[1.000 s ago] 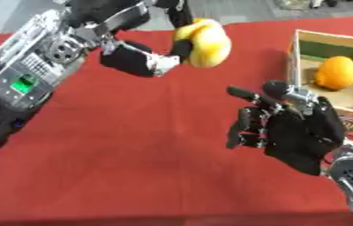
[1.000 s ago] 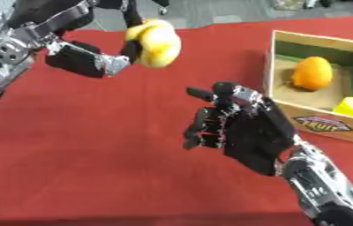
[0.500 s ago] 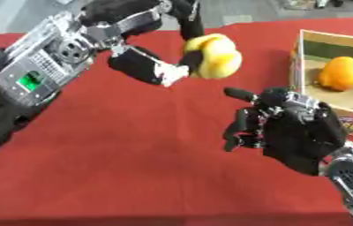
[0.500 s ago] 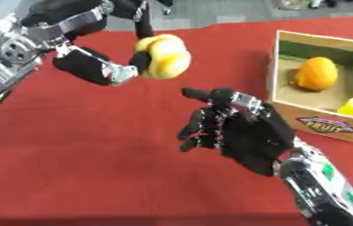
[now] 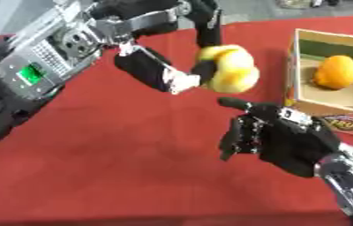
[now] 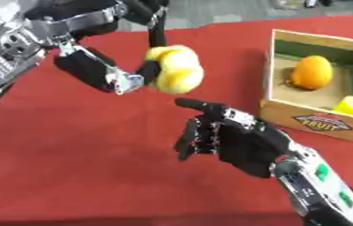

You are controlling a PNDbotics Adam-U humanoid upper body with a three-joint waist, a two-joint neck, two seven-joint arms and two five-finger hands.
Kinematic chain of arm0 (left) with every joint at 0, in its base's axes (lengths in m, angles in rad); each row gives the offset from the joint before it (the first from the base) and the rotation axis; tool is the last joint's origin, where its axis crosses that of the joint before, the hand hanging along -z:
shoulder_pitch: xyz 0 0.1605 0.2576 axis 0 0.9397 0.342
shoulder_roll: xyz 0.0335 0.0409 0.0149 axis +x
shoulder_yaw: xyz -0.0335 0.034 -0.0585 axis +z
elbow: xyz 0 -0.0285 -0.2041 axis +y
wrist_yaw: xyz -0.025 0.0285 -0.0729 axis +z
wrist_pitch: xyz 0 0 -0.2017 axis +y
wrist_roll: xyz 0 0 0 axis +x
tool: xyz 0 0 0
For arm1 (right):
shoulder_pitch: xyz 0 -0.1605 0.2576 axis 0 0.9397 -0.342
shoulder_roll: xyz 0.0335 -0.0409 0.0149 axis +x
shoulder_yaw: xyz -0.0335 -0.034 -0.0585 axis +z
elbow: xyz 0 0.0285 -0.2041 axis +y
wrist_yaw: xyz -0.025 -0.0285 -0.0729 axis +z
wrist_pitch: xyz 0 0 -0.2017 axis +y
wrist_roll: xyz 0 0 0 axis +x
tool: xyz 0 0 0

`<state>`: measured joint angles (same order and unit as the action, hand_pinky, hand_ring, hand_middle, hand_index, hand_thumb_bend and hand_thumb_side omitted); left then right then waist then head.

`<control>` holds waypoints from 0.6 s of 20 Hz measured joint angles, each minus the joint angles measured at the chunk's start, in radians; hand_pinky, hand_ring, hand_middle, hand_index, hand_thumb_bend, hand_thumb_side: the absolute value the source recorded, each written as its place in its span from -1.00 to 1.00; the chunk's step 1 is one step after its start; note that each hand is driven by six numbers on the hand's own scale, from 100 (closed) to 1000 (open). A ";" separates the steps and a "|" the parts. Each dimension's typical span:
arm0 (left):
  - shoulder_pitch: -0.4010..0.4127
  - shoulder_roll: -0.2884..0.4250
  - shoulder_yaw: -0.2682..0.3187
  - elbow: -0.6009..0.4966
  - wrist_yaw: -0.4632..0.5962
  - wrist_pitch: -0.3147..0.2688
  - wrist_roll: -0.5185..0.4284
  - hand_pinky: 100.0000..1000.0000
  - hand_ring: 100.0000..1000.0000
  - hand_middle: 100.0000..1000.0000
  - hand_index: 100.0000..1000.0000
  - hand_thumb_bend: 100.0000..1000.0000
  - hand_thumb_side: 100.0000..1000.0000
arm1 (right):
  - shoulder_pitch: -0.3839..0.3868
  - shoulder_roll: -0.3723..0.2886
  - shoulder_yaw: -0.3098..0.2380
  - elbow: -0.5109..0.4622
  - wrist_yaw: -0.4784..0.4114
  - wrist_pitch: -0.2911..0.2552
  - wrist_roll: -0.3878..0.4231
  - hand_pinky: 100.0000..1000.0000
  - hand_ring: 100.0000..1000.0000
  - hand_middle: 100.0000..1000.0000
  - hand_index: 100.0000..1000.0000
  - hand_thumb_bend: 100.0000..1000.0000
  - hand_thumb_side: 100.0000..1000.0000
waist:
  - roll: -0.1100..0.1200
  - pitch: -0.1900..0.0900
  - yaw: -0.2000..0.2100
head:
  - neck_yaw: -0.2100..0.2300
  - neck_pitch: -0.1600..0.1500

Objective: Pick up the objects with one hand, pass them to the other hand, and then place them into the box on the other side of the table.

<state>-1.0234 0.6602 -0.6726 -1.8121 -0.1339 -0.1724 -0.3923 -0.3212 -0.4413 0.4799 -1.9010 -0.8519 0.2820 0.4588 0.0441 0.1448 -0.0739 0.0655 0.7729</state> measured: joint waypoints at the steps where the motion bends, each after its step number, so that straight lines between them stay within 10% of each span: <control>1: -0.001 -0.003 -0.003 -0.007 0.007 0.000 -0.010 0.24 -0.04 -0.16 -0.08 -1.00 -0.66 | 0.000 0.000 0.002 0.005 0.007 0.001 0.012 0.25 0.27 -0.06 1.00 -1.00 0.21 | 0.000 0.000 -0.001 | 0.000 0.000; 12: -0.030 -0.008 -0.016 -0.066 0.027 -0.030 -0.075 0.26 0.03 -0.14 -0.07 -1.00 -0.66 | -0.003 0.012 0.019 0.049 0.051 0.058 0.110 0.25 0.25 -0.06 1.00 -1.00 0.38 | 0.005 0.001 0.007 | 0.009 0.000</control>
<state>-1.0536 0.6517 -0.6886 -1.8785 -0.1066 -0.2022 -0.4674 -0.3245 -0.4294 0.4992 -1.8517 -0.8012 0.3399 0.5693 0.0493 0.1462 -0.0670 0.0742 0.7729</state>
